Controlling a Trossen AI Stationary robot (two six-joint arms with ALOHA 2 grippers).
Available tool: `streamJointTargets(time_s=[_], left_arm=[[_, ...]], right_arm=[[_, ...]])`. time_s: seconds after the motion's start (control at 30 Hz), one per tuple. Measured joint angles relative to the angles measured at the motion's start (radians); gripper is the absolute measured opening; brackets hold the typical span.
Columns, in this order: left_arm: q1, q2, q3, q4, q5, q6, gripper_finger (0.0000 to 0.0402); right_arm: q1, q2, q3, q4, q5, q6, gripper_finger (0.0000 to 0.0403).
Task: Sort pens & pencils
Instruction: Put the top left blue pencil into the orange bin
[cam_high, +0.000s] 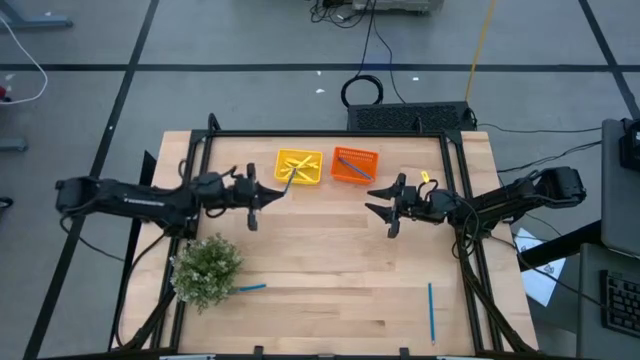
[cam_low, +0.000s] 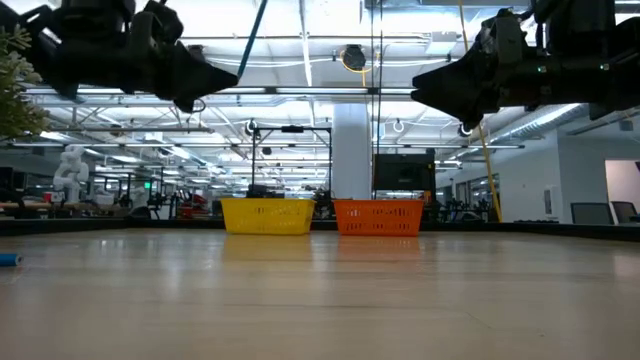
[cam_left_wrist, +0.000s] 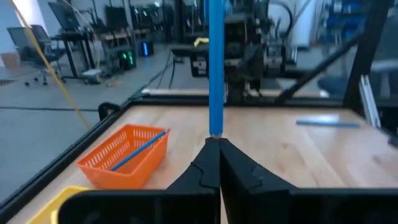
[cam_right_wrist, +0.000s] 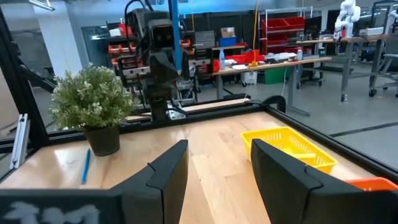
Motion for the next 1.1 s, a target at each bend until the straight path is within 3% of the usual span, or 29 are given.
streamJointTargets(time_s=[0.17,0.47,0.87,1.1], left_arm=[[-0.002,0.059,-0.048,0.144,-0.011,-0.053,0.0],[-0.002,0.144,-0.017,0.164,-0.011,-0.072,0.0],[-0.079,0.441,0.167,0.175,-0.02,-0.067,0.0],[-0.137,0.505,0.222,0.175,-0.089,-0.013,0.0]], right_arm=[[0.0,0.008,0.0,0.001,0.0,-0.008,0.0164],[0.0,0.06,0.001,0.071,0.0,-0.007,0.0164],[0.001,0.381,0.257,0.09,-0.006,-0.117,0.0164],[0.013,0.462,0.332,0.142,-0.069,-0.141,0.0164]])
